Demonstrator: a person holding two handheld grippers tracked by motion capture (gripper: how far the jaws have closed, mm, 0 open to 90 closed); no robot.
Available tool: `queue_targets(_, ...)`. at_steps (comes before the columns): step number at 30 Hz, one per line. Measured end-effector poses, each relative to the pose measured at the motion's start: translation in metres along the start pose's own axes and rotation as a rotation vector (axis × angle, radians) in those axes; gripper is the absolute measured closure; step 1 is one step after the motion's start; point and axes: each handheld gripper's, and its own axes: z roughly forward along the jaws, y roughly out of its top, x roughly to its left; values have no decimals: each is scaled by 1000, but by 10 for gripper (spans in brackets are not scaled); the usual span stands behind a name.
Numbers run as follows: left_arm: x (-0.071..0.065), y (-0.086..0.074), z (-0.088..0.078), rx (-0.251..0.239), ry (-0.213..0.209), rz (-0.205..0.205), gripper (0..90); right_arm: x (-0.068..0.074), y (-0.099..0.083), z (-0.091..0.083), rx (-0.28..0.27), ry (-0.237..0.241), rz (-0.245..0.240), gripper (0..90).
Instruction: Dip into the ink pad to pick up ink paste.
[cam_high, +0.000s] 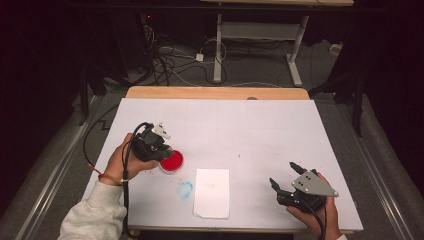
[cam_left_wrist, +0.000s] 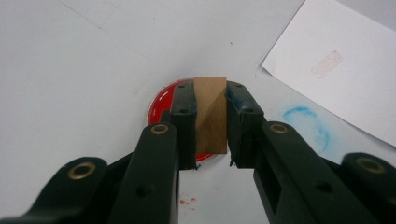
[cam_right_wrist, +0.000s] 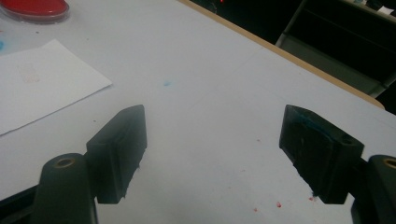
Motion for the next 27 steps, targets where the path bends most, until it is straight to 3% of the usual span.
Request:
queue_targets(8,11,-4,34,83,-30,-25,737,0,-1,1,11,2,-5,236)
queue_targets(10,14,-5,41,99,-13,-45,737,0,-1,1,16,2,0,236)
queue_targets(12,17,-6,46,104,-36,-48,737,0,-2,2,18,3,2,237)
queue_targets(15,18,-7,55,135,-27,-45,737,0,-2,2,21,1,-3,237)
queue_targets(22,21,-10,58,112,-53,-72,738,0,-2,2,25,1,-4,236)
queue_targets(27,19,-8,59,127,-36,-73,739,2,-1,2,25,0,-9,237)
